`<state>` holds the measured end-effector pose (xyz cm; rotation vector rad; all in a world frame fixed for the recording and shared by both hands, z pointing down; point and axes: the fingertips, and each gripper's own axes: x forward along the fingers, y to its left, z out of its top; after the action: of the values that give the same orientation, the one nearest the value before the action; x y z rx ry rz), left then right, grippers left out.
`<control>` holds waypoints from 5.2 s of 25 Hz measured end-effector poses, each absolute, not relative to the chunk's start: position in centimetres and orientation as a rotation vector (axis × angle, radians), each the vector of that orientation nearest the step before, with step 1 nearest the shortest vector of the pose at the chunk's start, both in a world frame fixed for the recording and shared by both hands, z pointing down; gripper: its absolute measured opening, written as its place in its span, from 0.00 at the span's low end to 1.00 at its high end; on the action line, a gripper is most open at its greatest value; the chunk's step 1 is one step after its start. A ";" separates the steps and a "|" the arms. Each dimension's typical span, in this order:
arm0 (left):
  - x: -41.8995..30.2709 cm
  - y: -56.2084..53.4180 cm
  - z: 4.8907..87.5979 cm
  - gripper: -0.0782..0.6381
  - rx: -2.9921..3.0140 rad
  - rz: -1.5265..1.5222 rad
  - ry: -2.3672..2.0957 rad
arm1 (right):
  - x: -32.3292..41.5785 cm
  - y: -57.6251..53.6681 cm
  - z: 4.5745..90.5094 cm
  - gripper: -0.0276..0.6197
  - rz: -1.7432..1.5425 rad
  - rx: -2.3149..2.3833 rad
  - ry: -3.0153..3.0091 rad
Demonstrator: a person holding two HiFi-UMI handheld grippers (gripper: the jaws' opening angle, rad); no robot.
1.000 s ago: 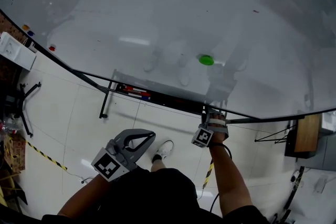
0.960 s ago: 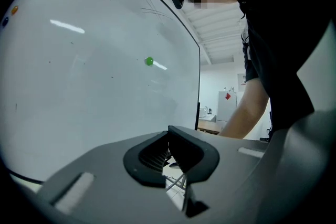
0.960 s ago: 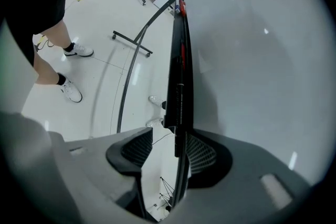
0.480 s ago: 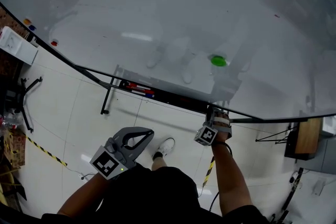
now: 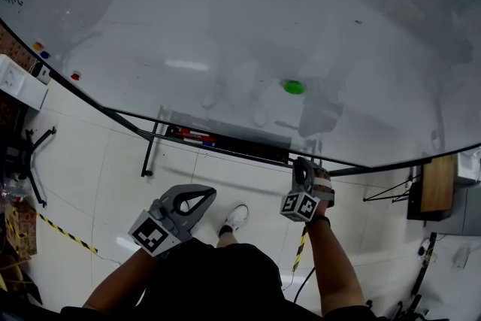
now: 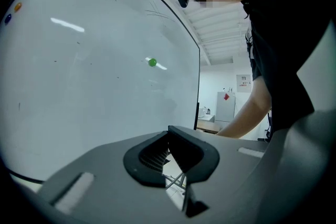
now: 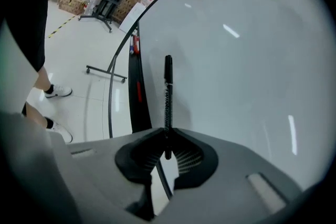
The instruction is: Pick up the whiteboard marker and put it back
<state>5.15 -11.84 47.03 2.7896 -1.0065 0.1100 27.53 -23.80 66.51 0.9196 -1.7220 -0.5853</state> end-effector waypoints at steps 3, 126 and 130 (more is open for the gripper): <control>4.8 -11.6 46.7 0.11 2.791 0.130 -1.006 | 25.0 -21.9 62.1 0.11 -0.583 0.980 -1.841; 4.7 -13.6 44.7 0.11 2.887 0.057 -0.854 | 27.8 -24.1 73.9 0.11 -0.340 0.561 -1.683; 3.6 -14.5 45.5 0.11 2.863 0.071 -0.872 | 28.2 -25.2 75.2 0.11 -0.347 0.515 -1.608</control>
<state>3.58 -14.47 45.53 2.8625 -0.8723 0.0712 28.22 -25.19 75.25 0.5151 -1.6082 -0.3470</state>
